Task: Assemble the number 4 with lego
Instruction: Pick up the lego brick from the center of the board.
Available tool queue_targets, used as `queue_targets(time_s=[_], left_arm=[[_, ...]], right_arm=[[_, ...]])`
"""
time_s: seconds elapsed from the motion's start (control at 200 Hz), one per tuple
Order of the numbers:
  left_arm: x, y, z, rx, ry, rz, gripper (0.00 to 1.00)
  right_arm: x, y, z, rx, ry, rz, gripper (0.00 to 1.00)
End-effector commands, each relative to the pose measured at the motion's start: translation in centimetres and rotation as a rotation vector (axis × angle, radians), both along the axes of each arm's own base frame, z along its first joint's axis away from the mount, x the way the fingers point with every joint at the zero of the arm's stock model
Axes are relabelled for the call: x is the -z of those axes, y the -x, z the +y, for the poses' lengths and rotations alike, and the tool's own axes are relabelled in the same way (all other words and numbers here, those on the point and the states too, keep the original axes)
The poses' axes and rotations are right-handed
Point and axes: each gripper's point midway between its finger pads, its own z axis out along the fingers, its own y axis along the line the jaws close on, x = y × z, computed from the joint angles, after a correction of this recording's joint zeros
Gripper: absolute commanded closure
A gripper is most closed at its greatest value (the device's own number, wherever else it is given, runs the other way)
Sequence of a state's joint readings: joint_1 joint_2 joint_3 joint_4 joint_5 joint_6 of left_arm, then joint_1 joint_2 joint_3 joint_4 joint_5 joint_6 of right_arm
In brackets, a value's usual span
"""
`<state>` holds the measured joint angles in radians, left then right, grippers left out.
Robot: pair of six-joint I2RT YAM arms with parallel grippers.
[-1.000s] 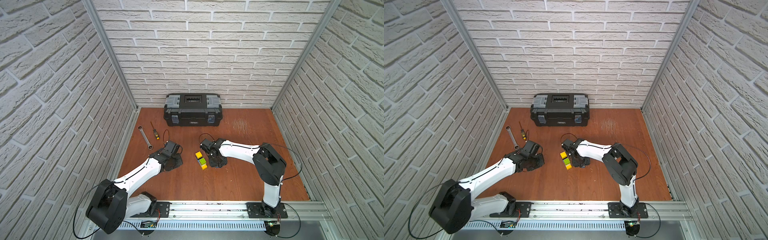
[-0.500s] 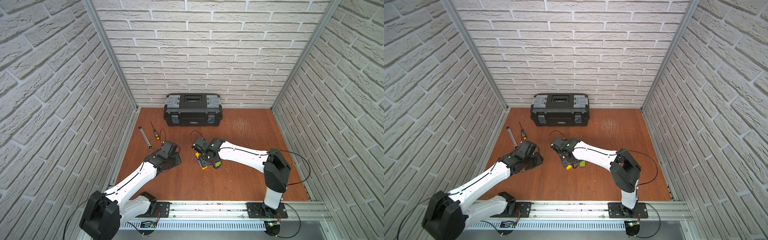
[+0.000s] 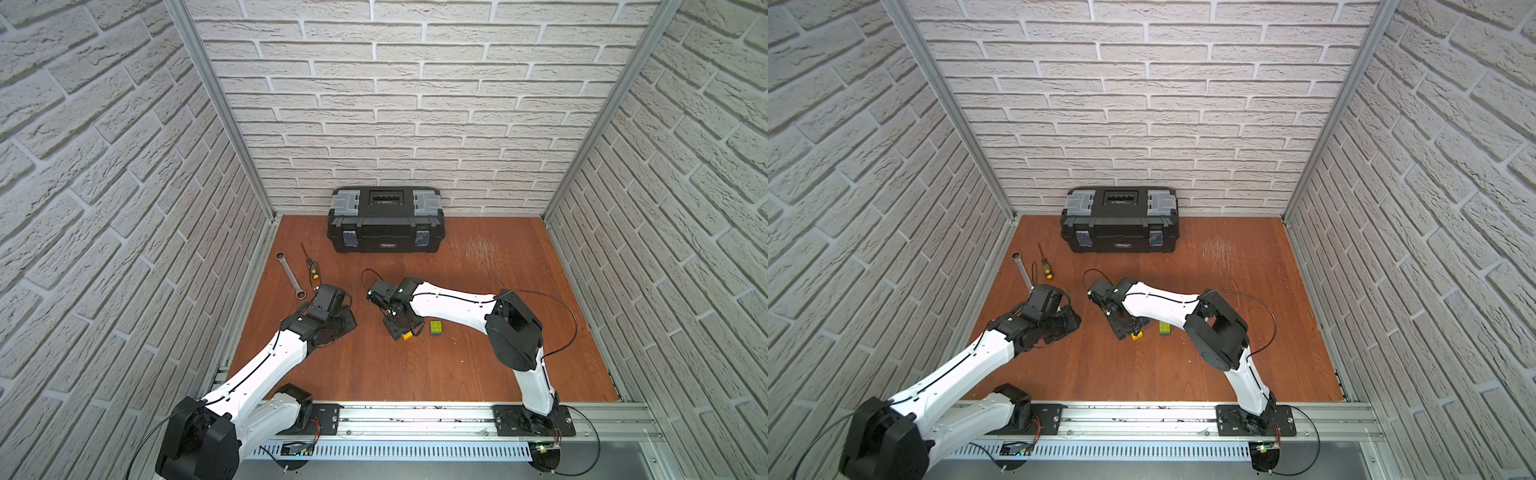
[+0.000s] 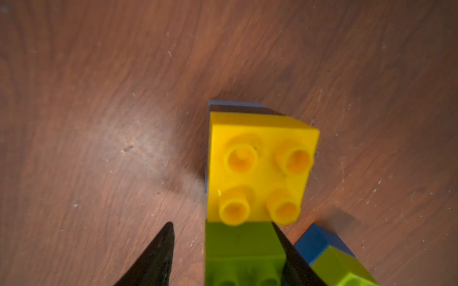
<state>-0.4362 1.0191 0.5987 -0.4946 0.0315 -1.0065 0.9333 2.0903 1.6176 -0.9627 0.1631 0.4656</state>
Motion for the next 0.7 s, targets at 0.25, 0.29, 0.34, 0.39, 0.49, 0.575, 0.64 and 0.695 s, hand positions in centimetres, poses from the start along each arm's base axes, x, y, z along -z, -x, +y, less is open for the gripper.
queue_targets(time_s=[0.25, 0.29, 0.34, 0.39, 0.49, 0.575, 0.64, 0.695], left_arm=[[0.67, -0.28, -0.28, 0.015, 0.011, 0.019, 0.74], [0.67, -0.32, -0.31, 0.014, 0.013, 0.019, 0.74], [0.84, -0.29, -0.35, 0.017, 0.013, 0.024, 0.74], [0.98, -0.28, -0.37, 0.019, 0.011, 0.030, 0.74], [1.06, -0.31, -0.51, 0.022, 0.015, 0.035, 0.75], [1.11, -0.31, -0.53, 0.023, 0.015, 0.038, 0.75], [1.10, -0.33, -0.57, 0.023, 0.017, 0.038, 0.75], [1.15, -0.32, -0.66, 0.027, 0.017, 0.040, 0.75]], right_arm=[[-0.37, -0.42, 0.02, 0.006, 0.008, -0.006, 0.49], [-0.37, -0.43, 0.01, 0.009, 0.009, -0.005, 0.50], [-0.39, -0.51, -0.01, 0.013, 0.009, -0.007, 0.51], [-0.29, -0.57, -0.07, 0.017, 0.011, -0.007, 0.54], [0.02, -0.63, -0.20, 0.027, 0.016, -0.004, 0.60], [0.17, -0.73, -0.37, 0.037, 0.016, -0.002, 0.64], [0.21, -0.81, -0.42, 0.042, 0.014, -0.003, 0.69], [-0.01, -0.86, -0.32, 0.042, 0.007, -0.006, 0.74]])
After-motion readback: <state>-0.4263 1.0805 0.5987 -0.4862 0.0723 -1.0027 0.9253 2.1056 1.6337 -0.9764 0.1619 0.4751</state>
